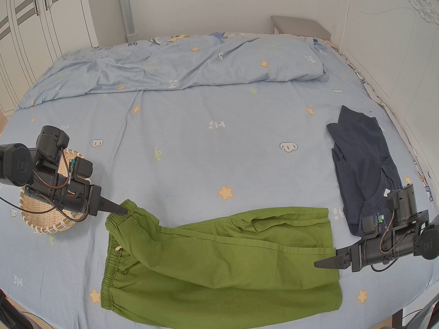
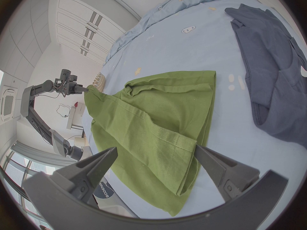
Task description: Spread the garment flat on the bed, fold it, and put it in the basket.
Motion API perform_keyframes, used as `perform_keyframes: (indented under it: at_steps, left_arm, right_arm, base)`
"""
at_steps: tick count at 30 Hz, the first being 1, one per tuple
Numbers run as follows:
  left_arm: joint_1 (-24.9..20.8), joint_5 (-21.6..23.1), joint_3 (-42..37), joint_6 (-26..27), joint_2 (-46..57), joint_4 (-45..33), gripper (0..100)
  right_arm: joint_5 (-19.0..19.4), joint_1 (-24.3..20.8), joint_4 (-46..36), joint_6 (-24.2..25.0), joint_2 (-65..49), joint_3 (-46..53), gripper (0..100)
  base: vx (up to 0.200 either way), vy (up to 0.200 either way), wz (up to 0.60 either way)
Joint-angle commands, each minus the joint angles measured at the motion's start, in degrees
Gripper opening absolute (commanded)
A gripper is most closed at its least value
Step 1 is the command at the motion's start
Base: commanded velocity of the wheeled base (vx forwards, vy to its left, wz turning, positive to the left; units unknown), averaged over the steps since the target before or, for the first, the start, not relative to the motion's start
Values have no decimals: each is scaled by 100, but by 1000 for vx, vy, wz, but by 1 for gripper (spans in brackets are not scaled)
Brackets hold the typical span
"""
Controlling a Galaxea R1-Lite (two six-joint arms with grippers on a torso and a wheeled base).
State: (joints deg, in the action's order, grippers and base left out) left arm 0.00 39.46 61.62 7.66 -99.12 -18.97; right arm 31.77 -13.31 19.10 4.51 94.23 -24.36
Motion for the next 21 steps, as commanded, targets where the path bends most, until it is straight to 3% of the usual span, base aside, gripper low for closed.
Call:
perform_keyframes:
  at_steps: [1, 4, 5, 21]
  left_arm:
    - [-9, 0, -10, -1, -2, -2, 0]
    - [-9, 0, -10, -1, -2, -2, 0]
    - [-9, 0, -10, -1, -11, -2, 0]
    - [0, 0, -19, -1, -2, -2, 0]
  right_arm:
    - [-4, -5, 6, -3, -28, 10, 100]
    - [-4, 4, 6, -12, -19, 19, 100]
    - [-4, 13, 6, -12, -19, 19, 0]
    - [-22, 66, 15, -12, -81, 45, 0]
  base:
    - [0, 0, 0]
    - [0, 0, 0]
    - [0, 0, 0]
    - [0, 0, 0]
